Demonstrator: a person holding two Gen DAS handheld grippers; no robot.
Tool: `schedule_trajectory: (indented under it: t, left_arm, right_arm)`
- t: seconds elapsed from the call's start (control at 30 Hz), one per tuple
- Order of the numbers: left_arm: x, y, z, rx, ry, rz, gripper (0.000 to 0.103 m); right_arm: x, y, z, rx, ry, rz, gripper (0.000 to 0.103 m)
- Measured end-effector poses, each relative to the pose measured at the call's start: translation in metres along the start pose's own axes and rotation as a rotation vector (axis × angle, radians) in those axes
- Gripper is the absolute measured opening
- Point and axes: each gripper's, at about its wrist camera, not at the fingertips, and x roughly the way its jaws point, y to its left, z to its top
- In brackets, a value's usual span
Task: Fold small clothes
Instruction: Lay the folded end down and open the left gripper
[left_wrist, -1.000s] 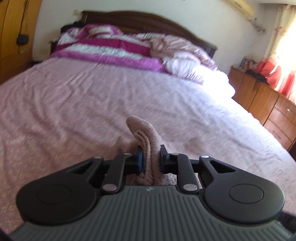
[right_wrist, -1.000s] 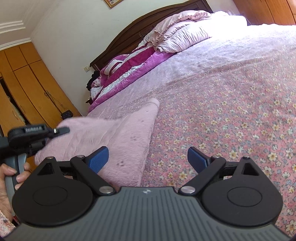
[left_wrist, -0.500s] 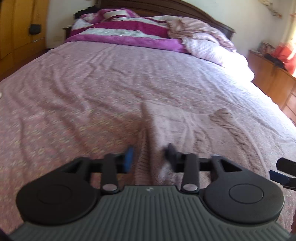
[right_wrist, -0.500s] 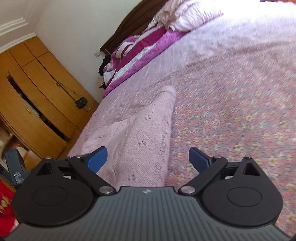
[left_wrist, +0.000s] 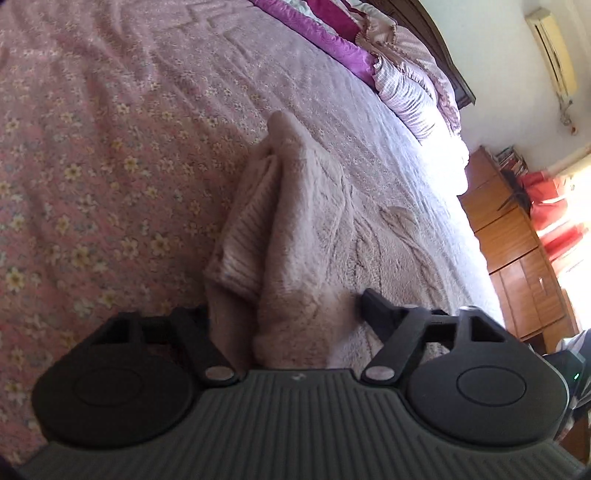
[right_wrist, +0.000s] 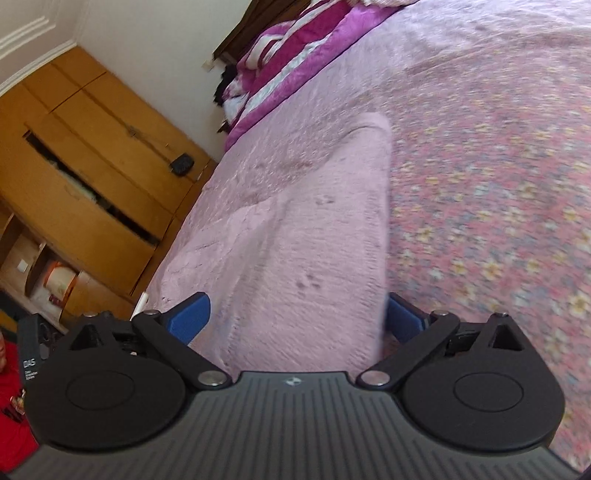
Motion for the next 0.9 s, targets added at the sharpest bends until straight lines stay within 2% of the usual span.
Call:
schedule_trajectory:
  t: [0.03, 0.07, 0.1, 0.13, 0.23, 0.4, 0.57, 0.67, 0.77, 0.83, 0.9]
  left_arm:
    - [0.001, -0.001, 0.0, -0.004, 0.004, -0.009, 0.054]
    - [0.001, -0.001, 0.001, -0.018, 0.007, -0.017, 0.052]
    - [0.0, -0.002, 0.002, -0.023, 0.005, -0.015, 0.047]
    - [-0.003, -0.004, 0.002, -0.024, -0.001, -0.012, 0.045]
    - [-0.015, -0.016, 0.0, -0.018, -0.005, -0.04, 0.043]
    - [-0.031, -0.041, -0.017, 0.008, 0.047, -0.1, 0.043]
    - [-0.041, -0.065, -0.048, 0.068, 0.104, -0.126, 0.043]
    - [-0.041, -0.073, -0.068, 0.122, 0.129, -0.089, 0.044]
    - [-0.037, -0.071, -0.083, 0.171, 0.138, 0.003, 0.047]
    - [-0.034, -0.067, -0.087, 0.201, 0.128, 0.04, 0.061]
    - [-0.037, -0.063, -0.089, 0.203, 0.13, 0.051, 0.066]
  right_arm:
    - [0.003, 0.002, 0.002, -0.005, 0.004, -0.012, 0.089]
    - [0.004, 0.004, 0.005, -0.012, 0.009, -0.031, 0.081]
    - [0.003, 0.005, 0.007, -0.013, 0.011, -0.043, 0.066]
    - [-0.001, 0.005, 0.01, -0.005, 0.013, -0.036, 0.059]
    - [-0.019, 0.015, 0.017, -0.007, 0.013, -0.054, 0.053]
    - [-0.074, 0.033, 0.02, -0.033, -0.011, -0.047, 0.052]
    - [-0.131, 0.036, 0.004, -0.051, -0.007, -0.086, 0.052]
    - [-0.152, 0.029, -0.015, -0.046, 0.005, -0.125, 0.053]
    - [-0.159, 0.012, -0.035, -0.021, 0.022, -0.167, 0.053]
    - [-0.154, -0.002, -0.044, -0.014, 0.036, -0.205, 0.055]
    - [-0.151, -0.016, -0.05, 0.014, 0.041, -0.218, 0.061]
